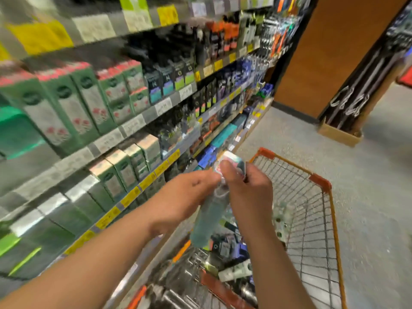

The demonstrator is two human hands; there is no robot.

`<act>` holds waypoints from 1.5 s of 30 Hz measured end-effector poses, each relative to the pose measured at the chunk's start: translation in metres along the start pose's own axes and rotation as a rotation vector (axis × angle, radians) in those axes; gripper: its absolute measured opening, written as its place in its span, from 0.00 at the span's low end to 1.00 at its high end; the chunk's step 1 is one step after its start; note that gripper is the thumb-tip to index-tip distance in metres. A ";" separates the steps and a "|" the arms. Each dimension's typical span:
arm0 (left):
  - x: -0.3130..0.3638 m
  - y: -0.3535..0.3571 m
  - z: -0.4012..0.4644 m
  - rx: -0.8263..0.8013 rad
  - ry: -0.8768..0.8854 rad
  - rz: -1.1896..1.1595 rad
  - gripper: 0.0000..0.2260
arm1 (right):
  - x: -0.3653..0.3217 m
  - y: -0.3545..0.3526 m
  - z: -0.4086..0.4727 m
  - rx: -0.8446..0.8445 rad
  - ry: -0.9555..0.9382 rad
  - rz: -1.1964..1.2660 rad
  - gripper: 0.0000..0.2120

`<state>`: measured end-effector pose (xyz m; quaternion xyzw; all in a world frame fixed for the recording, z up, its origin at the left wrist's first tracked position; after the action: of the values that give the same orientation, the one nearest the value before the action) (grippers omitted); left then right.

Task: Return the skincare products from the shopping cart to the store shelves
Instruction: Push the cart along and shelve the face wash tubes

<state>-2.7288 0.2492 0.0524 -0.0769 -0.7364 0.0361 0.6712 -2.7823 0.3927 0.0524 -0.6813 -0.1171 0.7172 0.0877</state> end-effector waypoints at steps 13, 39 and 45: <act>0.048 -0.145 -0.134 0.151 0.146 -0.071 0.14 | -0.157 0.126 -0.055 -0.445 -0.233 0.289 0.12; 0.102 -0.309 -0.335 1.066 0.373 0.071 0.14 | -0.265 0.304 -0.191 -1.081 -0.552 0.122 0.22; 0.104 -0.325 -0.351 1.150 0.371 0.126 0.15 | -0.279 0.325 -0.207 -1.033 -0.611 0.092 0.22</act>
<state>-2.4096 -0.0721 0.2398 0.2497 -0.4635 0.4539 0.7189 -2.5487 0.0121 0.2164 -0.4030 -0.4407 0.7340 -0.3235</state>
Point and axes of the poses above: each hand's wrist, its own z-axis towards the middle knuckle, its own y-axis out of the palm, x = y × z, the point moved 2 cm from there along z, towards the middle knuckle, and after that the axes turned 4 degrees about y, right-handed, at the moved point
